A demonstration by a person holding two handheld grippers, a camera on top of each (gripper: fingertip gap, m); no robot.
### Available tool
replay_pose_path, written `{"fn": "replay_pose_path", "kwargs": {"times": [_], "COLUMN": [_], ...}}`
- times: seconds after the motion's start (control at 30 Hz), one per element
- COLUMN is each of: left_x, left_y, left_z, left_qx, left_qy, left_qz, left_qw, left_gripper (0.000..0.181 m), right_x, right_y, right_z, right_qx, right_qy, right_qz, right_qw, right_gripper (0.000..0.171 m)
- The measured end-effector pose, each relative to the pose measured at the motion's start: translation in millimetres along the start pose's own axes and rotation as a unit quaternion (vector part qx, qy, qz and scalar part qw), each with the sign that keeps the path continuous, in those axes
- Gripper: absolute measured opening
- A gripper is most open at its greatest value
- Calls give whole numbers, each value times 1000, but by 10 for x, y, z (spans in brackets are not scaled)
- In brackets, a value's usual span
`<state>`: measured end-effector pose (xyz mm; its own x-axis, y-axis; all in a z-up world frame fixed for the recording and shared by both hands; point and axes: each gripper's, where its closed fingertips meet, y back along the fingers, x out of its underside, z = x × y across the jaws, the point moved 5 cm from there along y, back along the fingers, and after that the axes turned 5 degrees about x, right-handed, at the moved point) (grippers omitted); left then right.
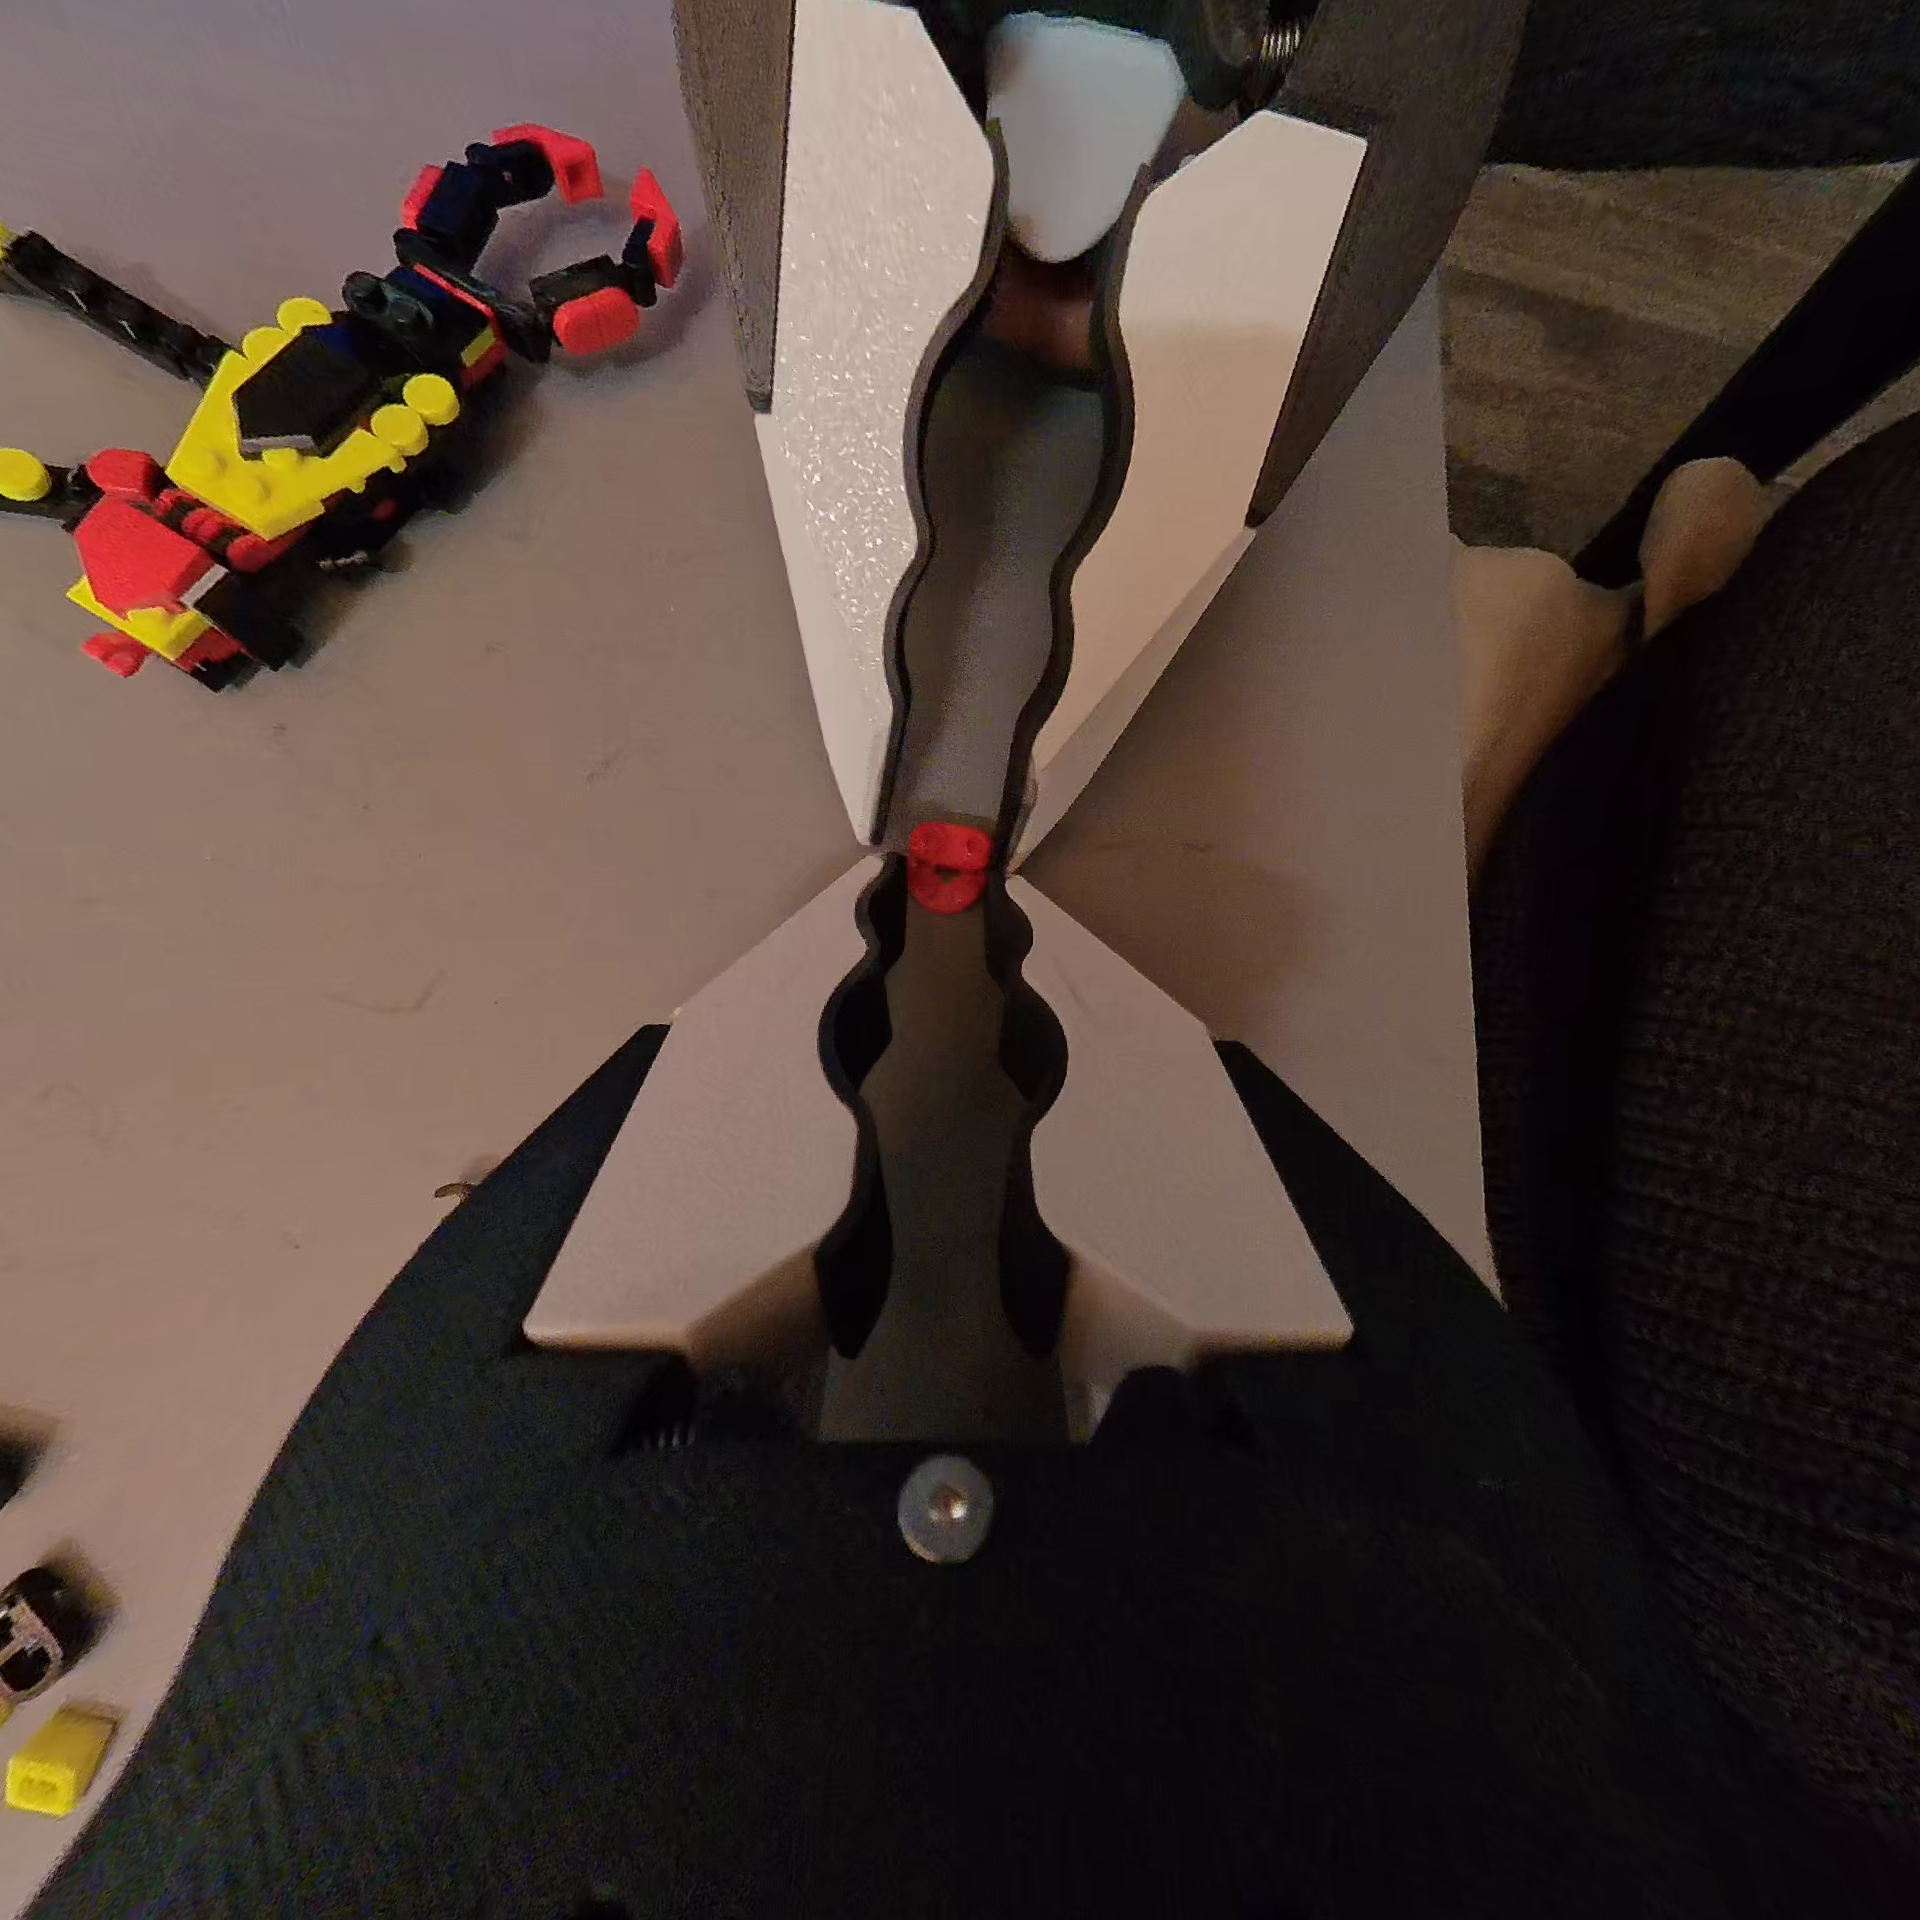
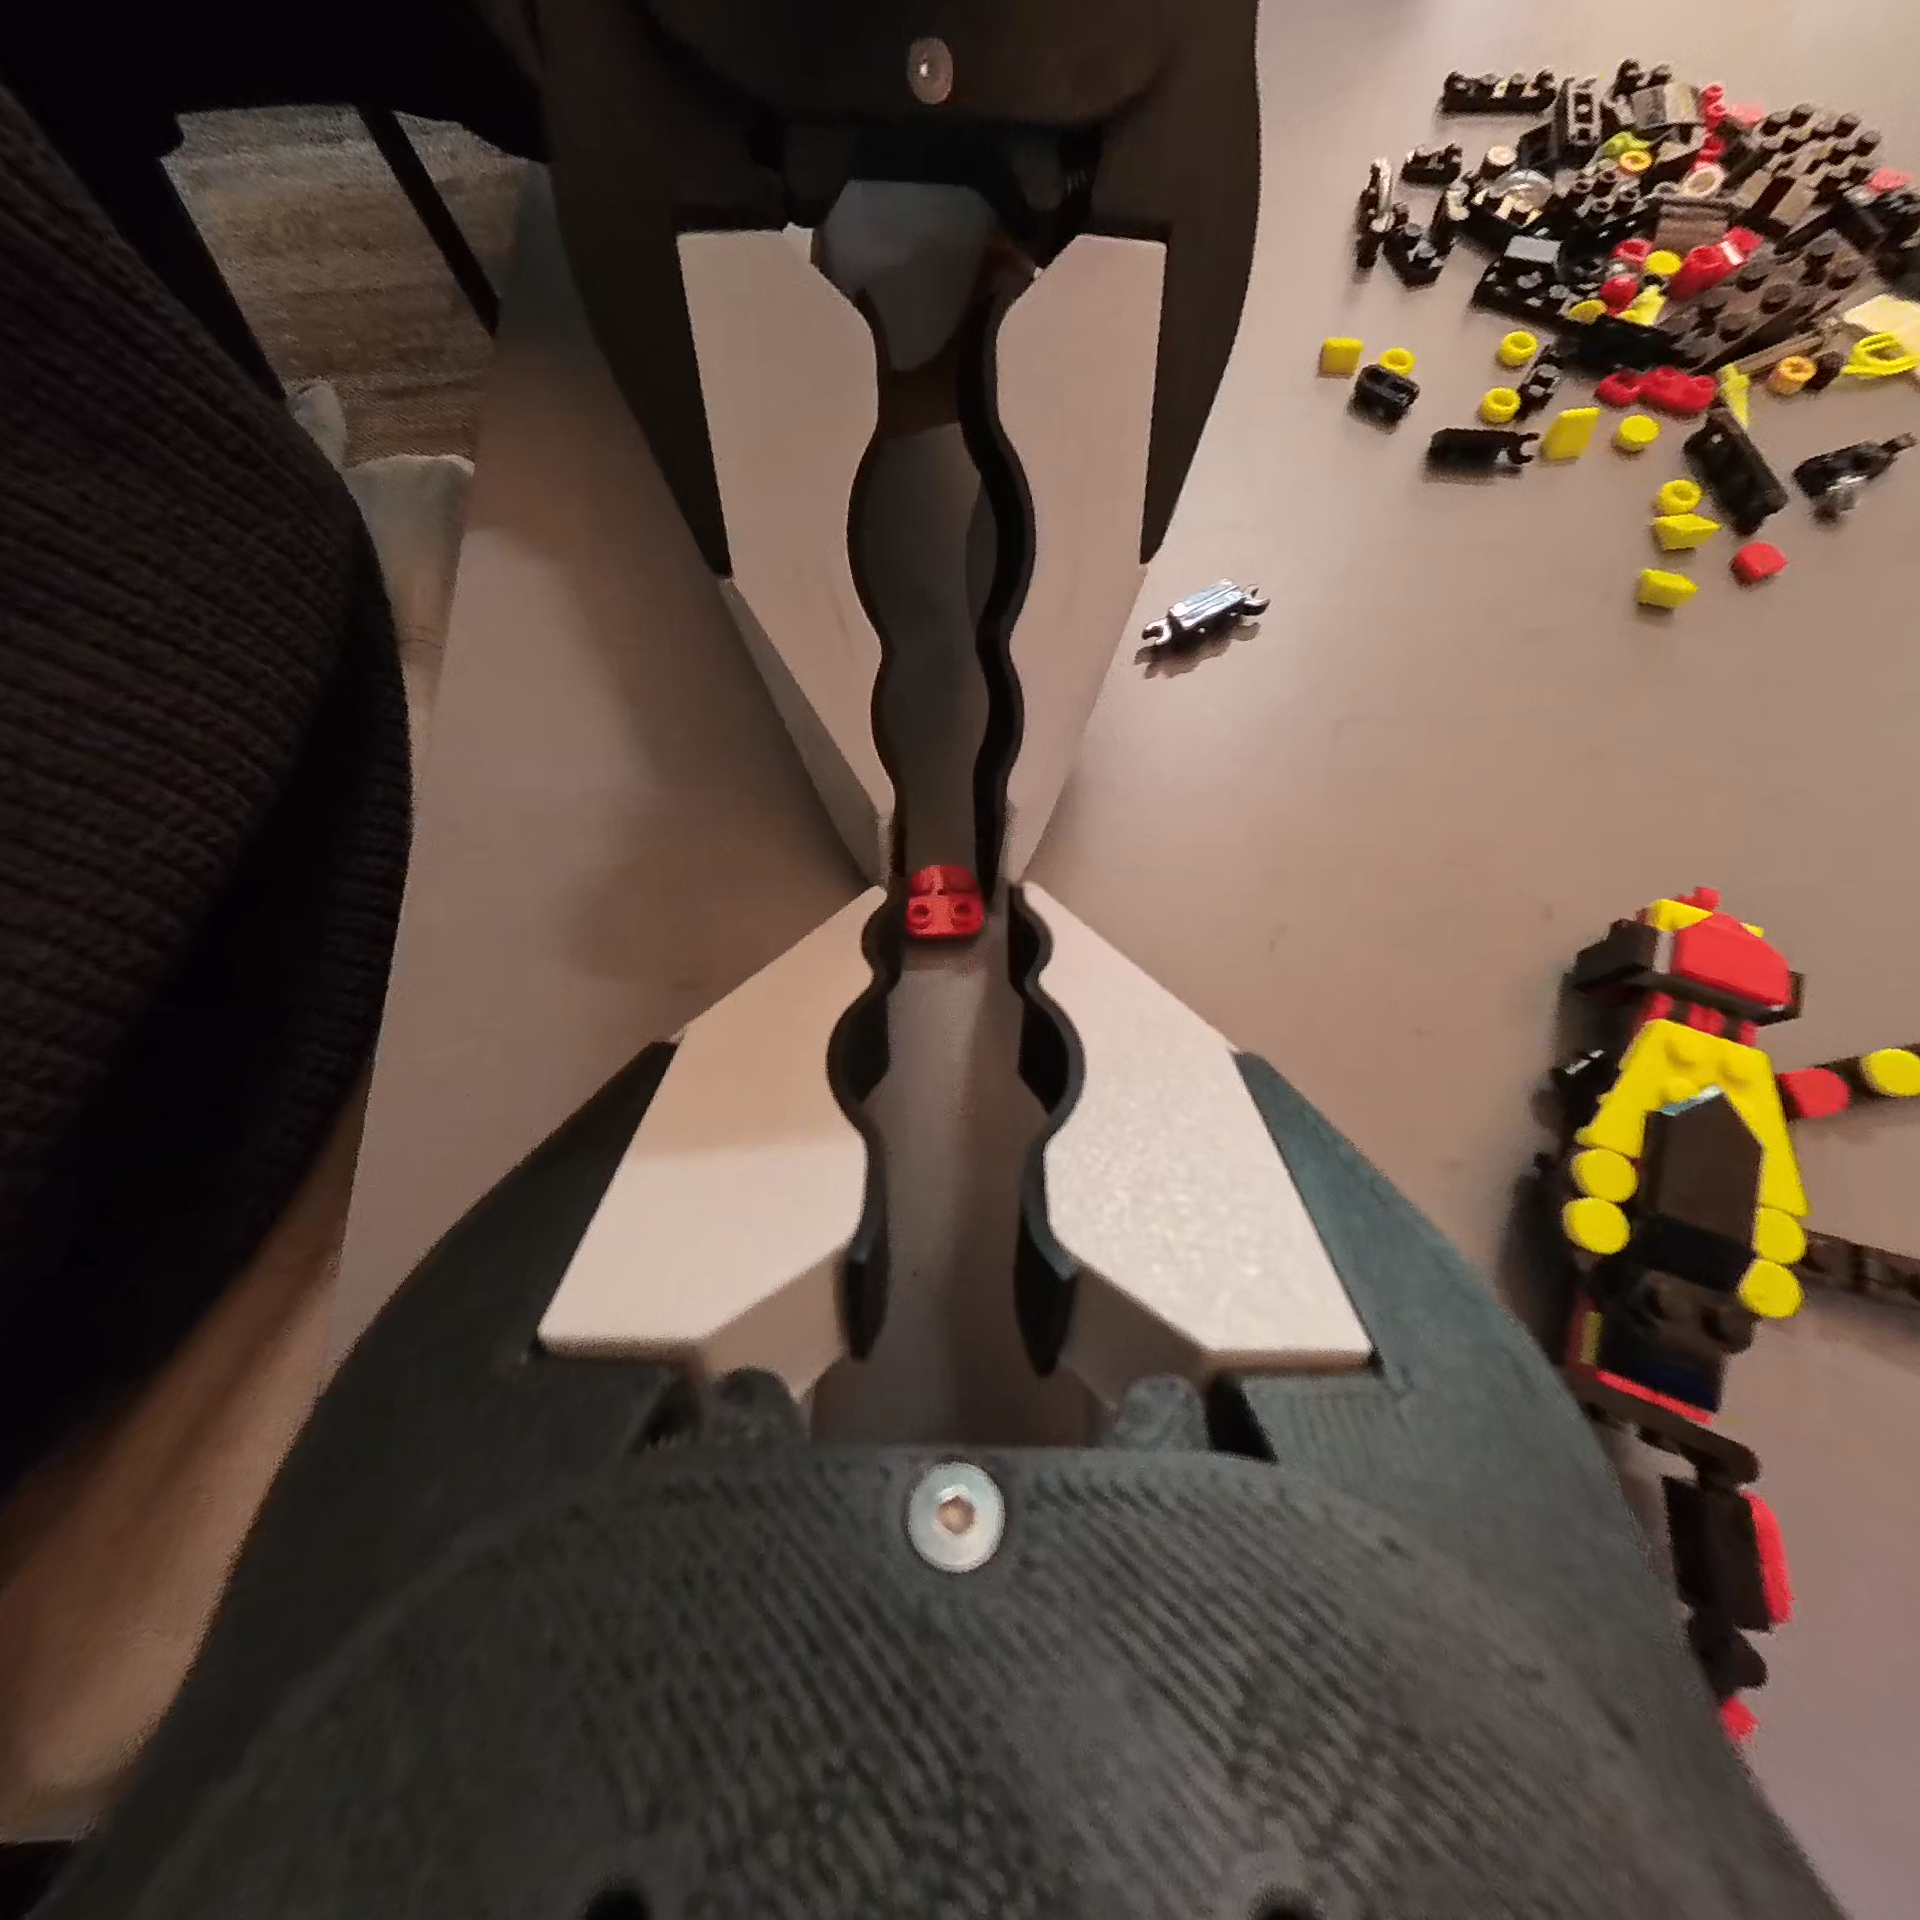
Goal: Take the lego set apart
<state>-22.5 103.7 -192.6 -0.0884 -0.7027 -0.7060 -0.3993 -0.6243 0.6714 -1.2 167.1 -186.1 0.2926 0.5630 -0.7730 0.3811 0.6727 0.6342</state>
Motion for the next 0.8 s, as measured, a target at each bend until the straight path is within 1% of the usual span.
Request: {"fn": "replay_pose_path", "kwargs": {"times": [0.07,0.13,0.17,0.23,0.33,0.5,0.6,0.7,0.8], "left_x": [0,0,0,0,2,2,-1,0,-52], "left_y": [0,0,0,0,1,6,3,-36,-114], "left_z": [-2,-1,-2,-5,-12,-45,-84,-124,-200], "left_qx": [-1,-1,-1,0,-2,-23,-41,-28,-29], "left_qy": [-1,-1,-1,-2,-3,-26,-43,-40,-61], "left_qz": [0,0,0,0,1,10,26,22,30], "left_qw": [1000,1000,1000,1000,1000,999,998,999,997], "left_gripper": [13,13,13,13,13,13,13,14,15], "right_x": [21,48,45,37,29,9,-12,-292,-319], "right_y": [2,-15,-14,-16,-18,-16,2,171,286], "right_z": [26,48,48,33,43,55,61,-18,-95], "right_qx": [-8,-14,-11,4,8,8,0,-24,20], "right_qy": [12,17,23,37,54,47,15,-68,-48], "right_qz": [7,16,16,17,21,20,-3,-111,-111], "right_qw": [1000,1000,1000,999,998,999,1000,991,992], "right_gripper": [25,26,25,15,14,14,14,13,14]}}
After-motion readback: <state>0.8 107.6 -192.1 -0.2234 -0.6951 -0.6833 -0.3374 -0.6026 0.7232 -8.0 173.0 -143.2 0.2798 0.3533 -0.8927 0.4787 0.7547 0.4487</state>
